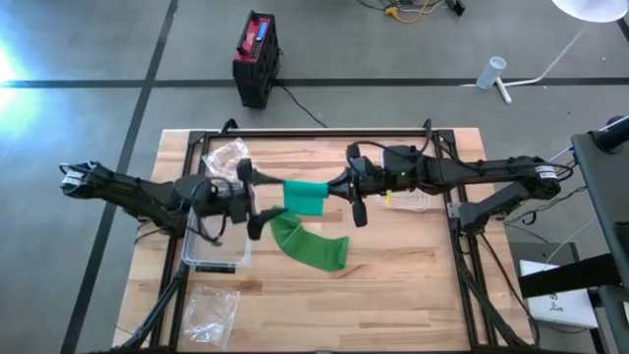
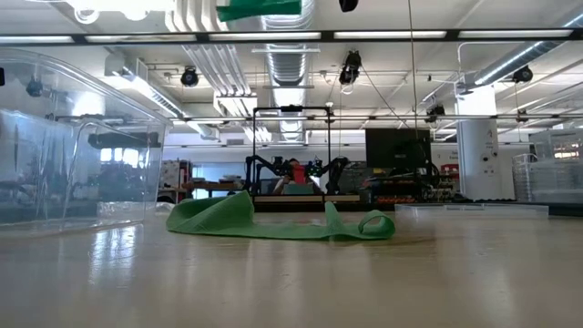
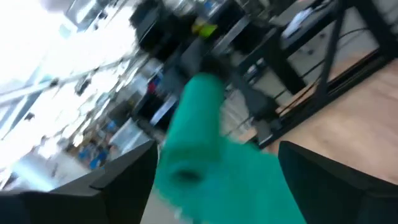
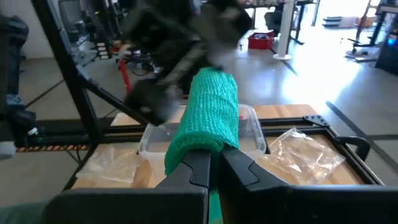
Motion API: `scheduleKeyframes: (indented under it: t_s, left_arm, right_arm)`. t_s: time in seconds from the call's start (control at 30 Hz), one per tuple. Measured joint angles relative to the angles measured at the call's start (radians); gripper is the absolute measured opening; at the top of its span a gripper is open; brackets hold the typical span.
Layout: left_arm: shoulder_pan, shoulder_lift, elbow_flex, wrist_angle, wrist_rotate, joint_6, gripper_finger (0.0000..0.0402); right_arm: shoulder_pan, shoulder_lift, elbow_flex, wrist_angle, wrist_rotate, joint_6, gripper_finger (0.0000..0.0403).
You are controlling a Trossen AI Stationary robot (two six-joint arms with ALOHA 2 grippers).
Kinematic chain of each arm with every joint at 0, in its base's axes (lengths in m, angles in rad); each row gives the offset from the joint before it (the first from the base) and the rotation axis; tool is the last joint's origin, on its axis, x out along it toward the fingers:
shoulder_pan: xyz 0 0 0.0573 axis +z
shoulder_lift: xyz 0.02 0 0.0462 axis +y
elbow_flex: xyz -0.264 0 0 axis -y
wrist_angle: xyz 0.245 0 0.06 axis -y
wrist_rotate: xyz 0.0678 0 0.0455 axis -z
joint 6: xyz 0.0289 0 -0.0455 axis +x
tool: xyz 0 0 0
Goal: Roll bandage
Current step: Roll the light green bandage
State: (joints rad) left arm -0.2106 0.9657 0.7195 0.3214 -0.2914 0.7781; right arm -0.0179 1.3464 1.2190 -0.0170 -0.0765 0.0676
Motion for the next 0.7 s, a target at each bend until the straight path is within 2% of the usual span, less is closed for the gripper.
scheduleKeyframes:
  t_s: [0.07,0.23,0.37,0.7]
  left_arm:
    - [-0.030,0.004,0.000,0.007,-0.006,0.051,0.0319]
    - [-0.046,0.037,0.000,0.107,-0.104,0.144,0.0306]
    - [-0.046,0.071,0.000,0.159,-0.118,0.225,0.0296]
    - [-0.036,0.101,0.024,0.175,-0.207,0.240,0.0268]
  right_arm:
    - [-0.007,0.003,0.000,0.002,0.000,0.025,0.0003]
    - [-0.009,0.020,0.000,0.041,-0.002,0.063,0.0003]
    - [-0.009,0.034,0.000,0.050,-0.002,0.071,0.0003]
    - [-0.013,0.045,0.000,0.065,-0.002,0.073,0.0003]
